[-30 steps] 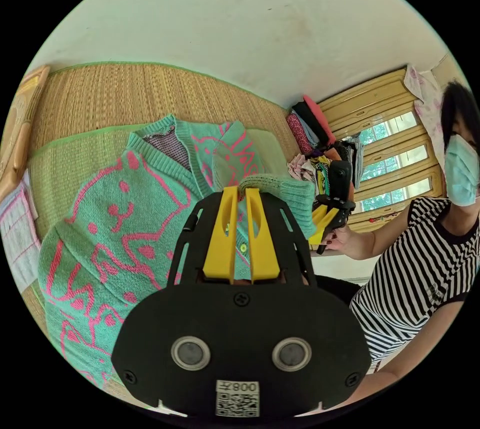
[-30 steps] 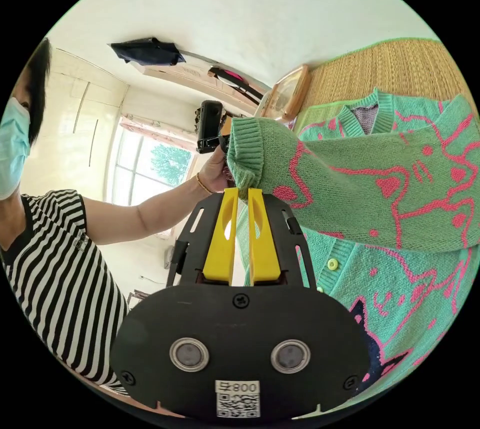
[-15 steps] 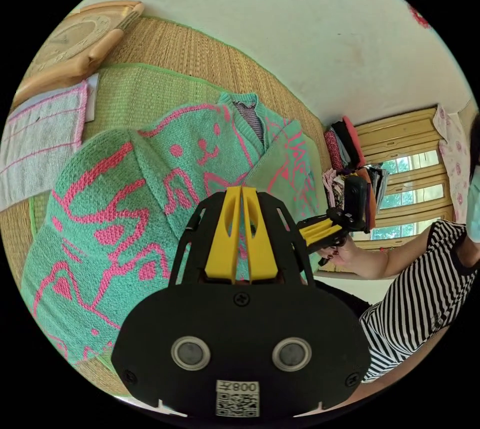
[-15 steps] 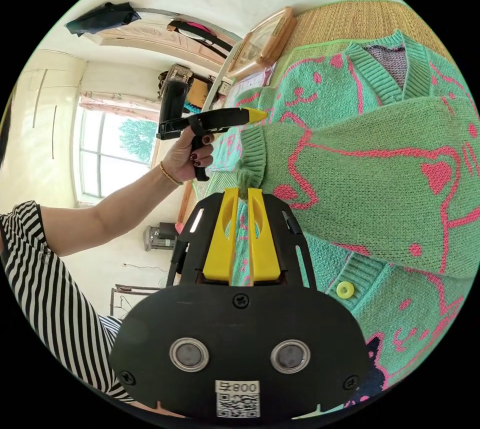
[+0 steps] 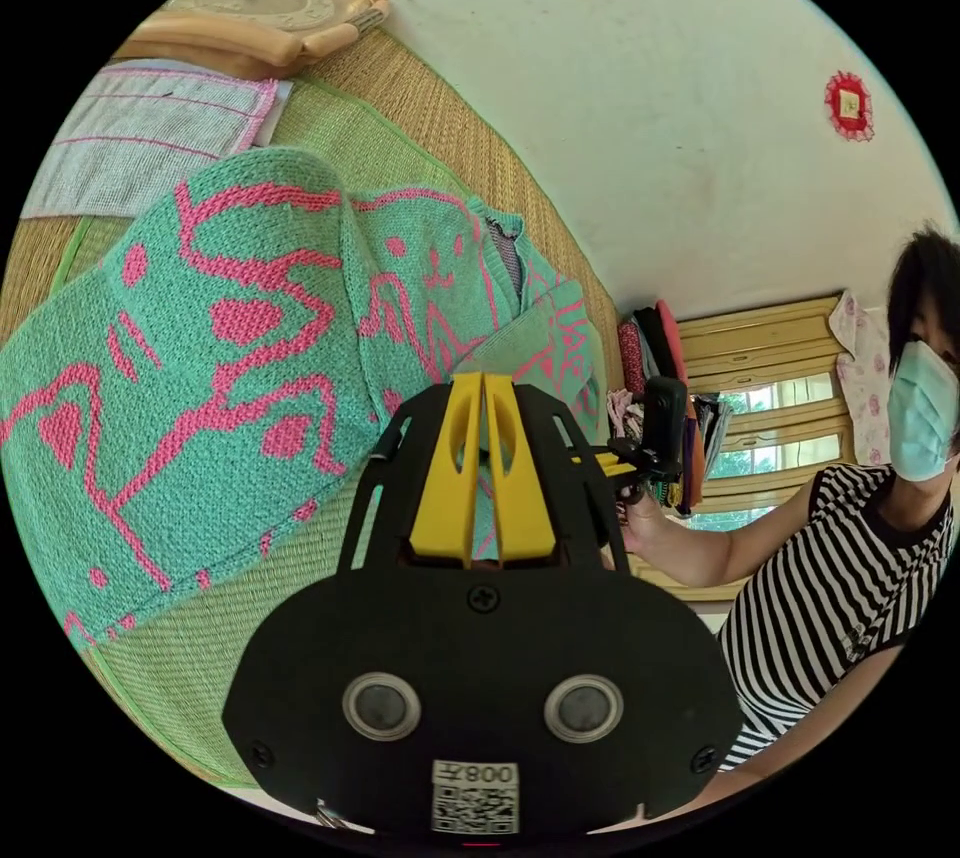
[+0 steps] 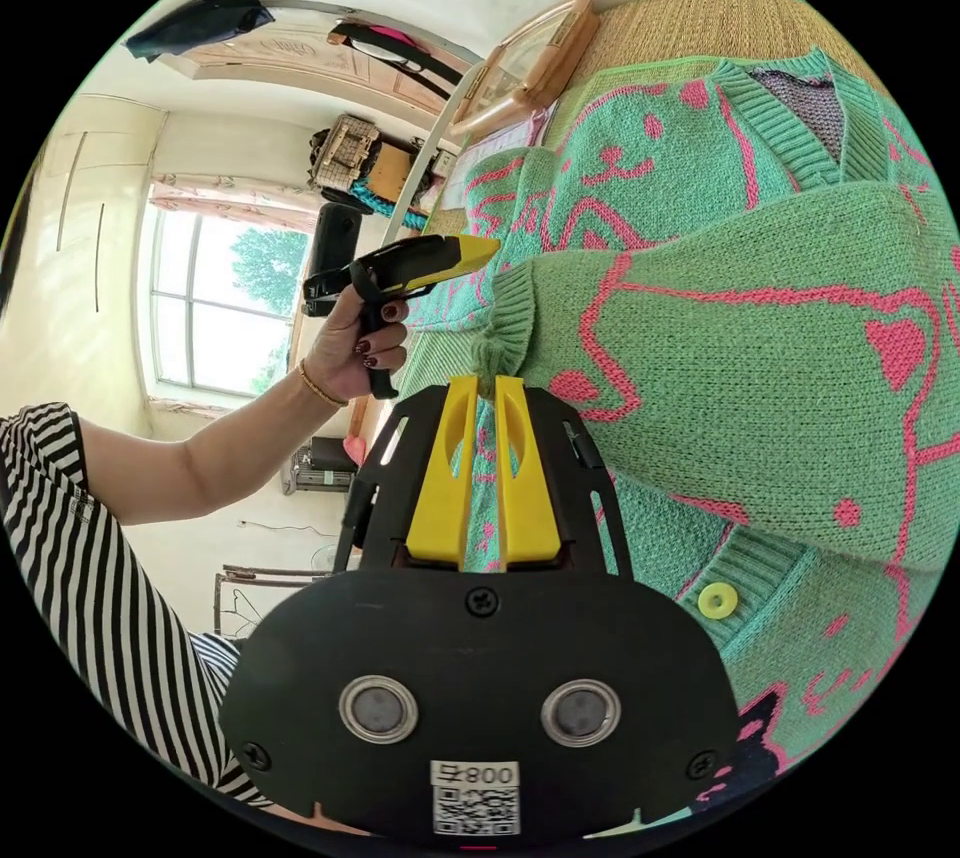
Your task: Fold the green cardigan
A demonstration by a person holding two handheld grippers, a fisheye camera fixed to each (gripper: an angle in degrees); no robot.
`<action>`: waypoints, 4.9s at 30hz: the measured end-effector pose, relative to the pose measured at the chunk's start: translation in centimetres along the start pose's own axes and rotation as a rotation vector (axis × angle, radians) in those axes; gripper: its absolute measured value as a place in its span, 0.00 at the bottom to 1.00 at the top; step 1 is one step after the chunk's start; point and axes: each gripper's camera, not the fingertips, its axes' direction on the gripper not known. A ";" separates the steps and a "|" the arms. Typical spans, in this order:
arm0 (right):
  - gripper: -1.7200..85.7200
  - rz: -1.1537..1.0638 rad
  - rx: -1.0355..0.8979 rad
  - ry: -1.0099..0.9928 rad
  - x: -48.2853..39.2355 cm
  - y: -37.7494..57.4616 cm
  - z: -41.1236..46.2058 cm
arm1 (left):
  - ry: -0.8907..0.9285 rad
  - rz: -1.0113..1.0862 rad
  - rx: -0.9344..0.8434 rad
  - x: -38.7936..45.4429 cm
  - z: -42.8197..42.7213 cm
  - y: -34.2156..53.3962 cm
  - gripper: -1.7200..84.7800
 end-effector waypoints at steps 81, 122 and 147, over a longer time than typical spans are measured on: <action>0.02 0.240 0.294 0.681 7.2 9.3 -23.9 | -0.157 0.381 -0.299 16.1 24.1 1.1 0.02; 0.02 -0.161 -0.329 0.334 -9.8 -12.2 14.4 | -0.134 -0.827 0.730 -19.1 -42.8 41.2 0.06; 0.12 0.146 0.036 -0.327 2.3 -15.4 3.6 | -0.353 0.046 0.186 12.7 -20.9 32.1 0.06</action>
